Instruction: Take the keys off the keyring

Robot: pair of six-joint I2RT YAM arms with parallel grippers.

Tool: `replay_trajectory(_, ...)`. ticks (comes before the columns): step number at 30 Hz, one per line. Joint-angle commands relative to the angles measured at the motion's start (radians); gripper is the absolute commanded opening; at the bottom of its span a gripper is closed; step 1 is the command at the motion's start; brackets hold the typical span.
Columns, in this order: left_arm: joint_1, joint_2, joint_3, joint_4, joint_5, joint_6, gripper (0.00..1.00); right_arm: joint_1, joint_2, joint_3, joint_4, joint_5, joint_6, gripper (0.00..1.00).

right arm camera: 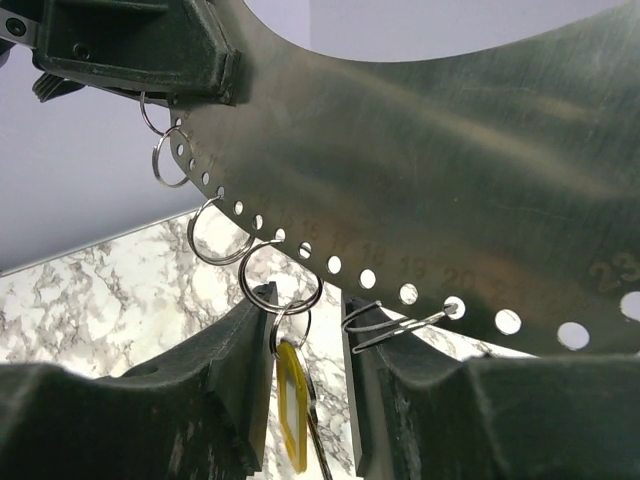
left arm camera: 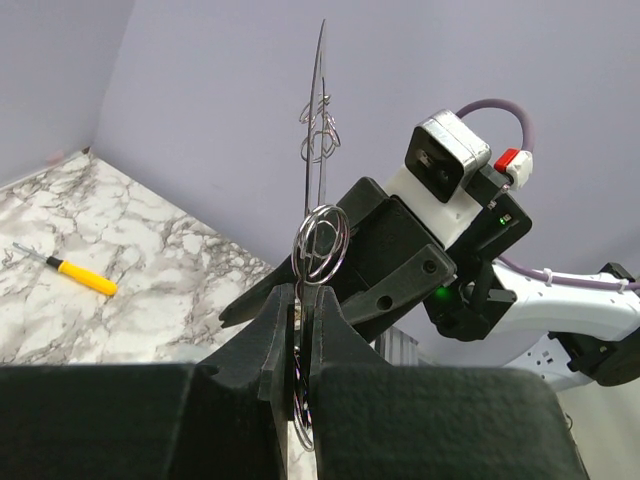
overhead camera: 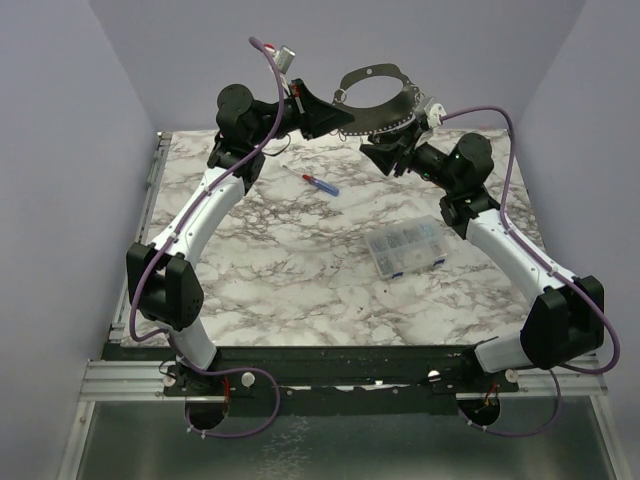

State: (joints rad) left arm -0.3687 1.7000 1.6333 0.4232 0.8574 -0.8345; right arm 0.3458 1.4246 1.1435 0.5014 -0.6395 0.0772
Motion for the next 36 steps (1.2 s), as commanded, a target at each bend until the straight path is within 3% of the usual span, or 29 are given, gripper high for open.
replay_trajectory(1, -0.003, -0.035, 0.007, 0.035, -0.007, -0.012, 0.0, 0.005, 0.008, -0.004, 0.041, 0.007, -0.001, 0.38)
replay_trajectory(7, -0.003, -0.031, 0.012, 0.035, -0.005, -0.01, 0.0, 0.005, 0.005, -0.018, 0.044, -0.046, 0.004, 0.36)
replay_trajectory(14, -0.004, -0.024, 0.025, 0.034, -0.009, -0.008, 0.0, 0.005, 0.013, -0.021, 0.037, -0.049, 0.026, 0.52)
replay_trajectory(22, -0.002, -0.021, 0.029, 0.032, -0.009, -0.007, 0.0, 0.005, 0.009, -0.033, 0.038, -0.061, 0.018, 0.47)
replay_trajectory(26, -0.003, -0.023, 0.034, 0.02, -0.033, 0.002, 0.0, 0.005, 0.01, -0.031, 0.017, -0.002, 0.018, 0.72)
replay_trajectory(36, -0.013, -0.037, 0.026, -0.046, -0.112, 0.031, 0.0, 0.074, -0.021, -0.063, 0.003, 0.287, -0.06, 0.74)
